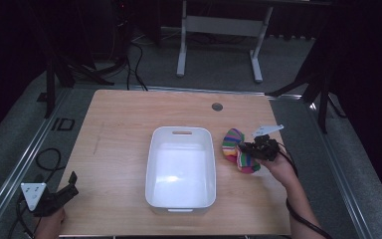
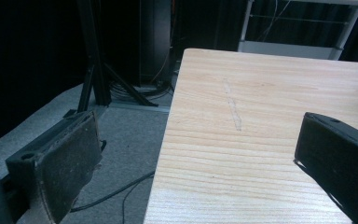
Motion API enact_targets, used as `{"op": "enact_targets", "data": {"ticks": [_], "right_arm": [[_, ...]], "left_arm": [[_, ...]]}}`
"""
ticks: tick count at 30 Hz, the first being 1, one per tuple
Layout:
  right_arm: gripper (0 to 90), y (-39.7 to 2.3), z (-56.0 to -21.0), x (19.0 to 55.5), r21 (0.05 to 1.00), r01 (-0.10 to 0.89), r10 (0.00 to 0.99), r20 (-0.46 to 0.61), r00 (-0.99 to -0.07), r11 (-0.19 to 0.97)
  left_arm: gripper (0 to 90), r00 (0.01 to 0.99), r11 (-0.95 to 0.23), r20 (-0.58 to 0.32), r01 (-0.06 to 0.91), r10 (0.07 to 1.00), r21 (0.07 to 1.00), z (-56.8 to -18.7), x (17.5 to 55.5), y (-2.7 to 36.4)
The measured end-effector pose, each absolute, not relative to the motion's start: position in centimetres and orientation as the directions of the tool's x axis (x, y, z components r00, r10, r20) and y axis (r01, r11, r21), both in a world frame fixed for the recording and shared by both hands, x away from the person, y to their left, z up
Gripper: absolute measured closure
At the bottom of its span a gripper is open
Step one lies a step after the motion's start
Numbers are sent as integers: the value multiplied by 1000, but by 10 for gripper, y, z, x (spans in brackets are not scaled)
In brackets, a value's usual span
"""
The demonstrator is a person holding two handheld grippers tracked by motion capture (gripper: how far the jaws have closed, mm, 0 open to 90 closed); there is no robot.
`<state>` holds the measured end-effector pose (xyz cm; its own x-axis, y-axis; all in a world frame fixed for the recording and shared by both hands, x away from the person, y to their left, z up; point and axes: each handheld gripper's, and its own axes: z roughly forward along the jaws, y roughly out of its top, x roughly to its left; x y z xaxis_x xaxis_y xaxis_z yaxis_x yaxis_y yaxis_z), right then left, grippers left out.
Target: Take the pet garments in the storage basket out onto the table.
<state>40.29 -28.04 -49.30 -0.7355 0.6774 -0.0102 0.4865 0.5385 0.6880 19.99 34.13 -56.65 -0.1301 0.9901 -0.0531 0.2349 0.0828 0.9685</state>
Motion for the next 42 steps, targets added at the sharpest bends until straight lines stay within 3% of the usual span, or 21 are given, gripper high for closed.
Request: {"op": "enact_targets", "data": {"ticks": [6, 12, 13, 18, 19, 26, 32, 40, 42], "right_arm": [[775, -276, -521, 403, 692, 517, 684, 47, -728, 503], [761, -272, -526, 403, 690, 525, 687, 56, -724, 498], [682, -272, -521, 403, 686, 529, 689, 55, -723, 499], [581, -274, -509, 397, 697, 518, 688, 49, -724, 496], [524, -276, -504, 394, 708, 505, 684, 43, -729, 494], [396, -289, -484, 381, 750, 482, 700, 36, -713, 453], [350, -311, -481, 370, 771, 490, 744, 32, -667, 406], [119, -343, -492, 355, 774, 531, 791, 66, -608, 344], [127, -348, -495, 353, 775, 539, 790, 86, -608, 330]], "left_arm": [[9, -131, 84, -54, 235, 990, 968, -566, 200, 341], [9, -130, 85, -56, 235, 990, 968, -566, 200, 342], [9, -130, 86, -56, 235, 990, 968, -566, 200, 342], [9, -131, 85, -56, 235, 990, 968, -566, 200, 342], [9, -131, 85, -55, 235, 990, 968, -566, 200, 342], [9, -132, 86, -55, 235, 990, 968, -566, 200, 342], [9, -132, 86, -56, 236, 990, 968, -566, 200, 342], [9, -133, 86, -55, 236, 990, 968, -566, 200, 342], [9, -133, 85, -54, 236, 990, 968, -566, 200, 341]]}}
